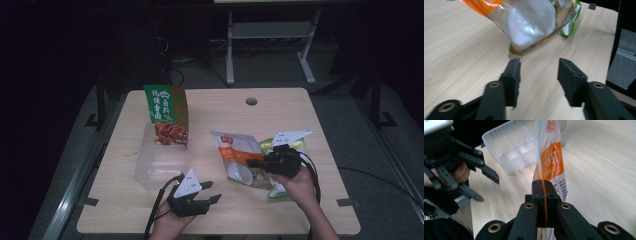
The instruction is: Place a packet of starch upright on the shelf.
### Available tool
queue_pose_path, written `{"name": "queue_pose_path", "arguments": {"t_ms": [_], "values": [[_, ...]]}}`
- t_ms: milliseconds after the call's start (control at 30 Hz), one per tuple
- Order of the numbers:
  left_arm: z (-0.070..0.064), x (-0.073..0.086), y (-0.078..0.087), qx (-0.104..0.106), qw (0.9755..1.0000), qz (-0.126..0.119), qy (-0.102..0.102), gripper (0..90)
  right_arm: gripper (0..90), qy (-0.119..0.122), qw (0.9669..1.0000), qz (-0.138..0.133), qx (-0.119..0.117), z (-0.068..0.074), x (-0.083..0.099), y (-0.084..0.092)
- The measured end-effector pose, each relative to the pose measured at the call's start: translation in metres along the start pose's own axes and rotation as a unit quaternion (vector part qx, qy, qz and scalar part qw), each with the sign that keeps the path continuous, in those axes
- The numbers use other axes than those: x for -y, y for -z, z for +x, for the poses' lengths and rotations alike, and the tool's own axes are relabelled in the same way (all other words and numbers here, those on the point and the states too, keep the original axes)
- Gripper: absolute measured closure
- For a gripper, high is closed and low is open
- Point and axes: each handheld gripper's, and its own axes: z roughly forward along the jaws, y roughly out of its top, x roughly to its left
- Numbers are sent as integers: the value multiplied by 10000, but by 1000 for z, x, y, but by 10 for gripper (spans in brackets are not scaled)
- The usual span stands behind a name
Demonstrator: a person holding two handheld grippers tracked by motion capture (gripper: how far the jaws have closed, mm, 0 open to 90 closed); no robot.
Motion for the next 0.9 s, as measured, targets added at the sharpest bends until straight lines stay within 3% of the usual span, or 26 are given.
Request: {"name": "queue_pose_path", "arguments": {"t_ms": [167,367,767,900], "values": [[-1,8,3,66,9999,-31,104,470,900,91,9999,-15,-68,5,-17,-5],[-8,11,6,49,9998,-77,-161,424,900,225,9995,-30,-199,13,-40,-15],[-15,13,6,165,9993,-147,-287,375,900,448,9975,-80,-538,26,-85,-41],[-18,13,7,174,9992,-152,-326,364,900,657,9959,-31,-627,33,-104,-55]]}}
